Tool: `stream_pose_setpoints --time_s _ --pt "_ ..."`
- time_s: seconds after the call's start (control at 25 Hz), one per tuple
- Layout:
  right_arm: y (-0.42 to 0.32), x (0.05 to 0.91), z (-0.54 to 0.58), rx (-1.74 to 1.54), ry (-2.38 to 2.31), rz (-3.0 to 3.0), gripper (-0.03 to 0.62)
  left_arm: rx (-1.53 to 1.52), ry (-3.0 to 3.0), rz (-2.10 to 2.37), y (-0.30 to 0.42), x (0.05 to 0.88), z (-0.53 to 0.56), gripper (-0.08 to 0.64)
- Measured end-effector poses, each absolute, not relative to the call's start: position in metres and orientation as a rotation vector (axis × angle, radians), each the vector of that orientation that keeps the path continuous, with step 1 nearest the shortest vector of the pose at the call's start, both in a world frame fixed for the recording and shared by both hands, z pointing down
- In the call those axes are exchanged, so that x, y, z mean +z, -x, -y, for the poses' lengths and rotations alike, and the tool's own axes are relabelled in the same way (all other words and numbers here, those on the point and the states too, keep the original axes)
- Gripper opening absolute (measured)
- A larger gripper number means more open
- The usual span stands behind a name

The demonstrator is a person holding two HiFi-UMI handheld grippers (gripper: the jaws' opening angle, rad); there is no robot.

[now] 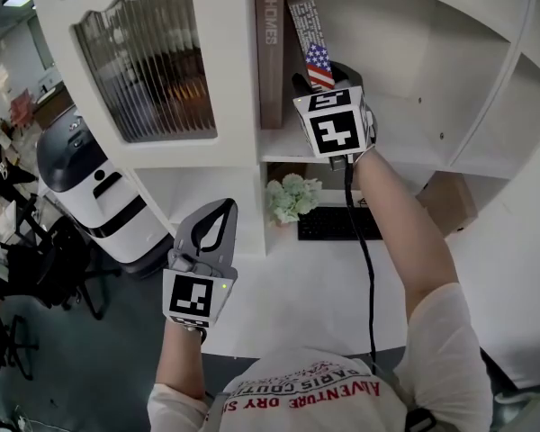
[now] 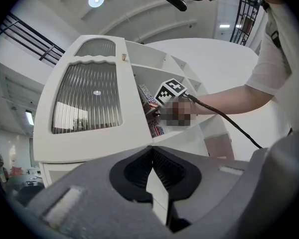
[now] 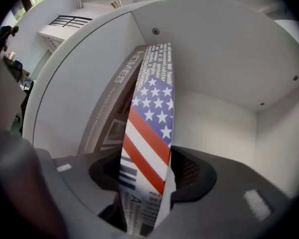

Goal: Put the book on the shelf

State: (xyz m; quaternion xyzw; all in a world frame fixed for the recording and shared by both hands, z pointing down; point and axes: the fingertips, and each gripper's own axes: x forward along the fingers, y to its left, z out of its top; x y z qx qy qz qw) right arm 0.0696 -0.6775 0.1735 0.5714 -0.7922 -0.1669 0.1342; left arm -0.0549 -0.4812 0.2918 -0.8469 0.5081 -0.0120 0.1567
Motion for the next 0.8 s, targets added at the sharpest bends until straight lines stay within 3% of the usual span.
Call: stream_pose_setpoints --time_s 0.28,0.8 --pt "-0.063 0.176 0.691 -0.474 -1.601 2.291 0.246 -0.026 2.406 -1.492 0.066 0.291 0.493 0.005" --pt "-0.073 0.154 0.633 -0.530 -1.695 2.367 0.252 -0.010 2.443 -1.451 0.055 0.292 0.477 0.005"
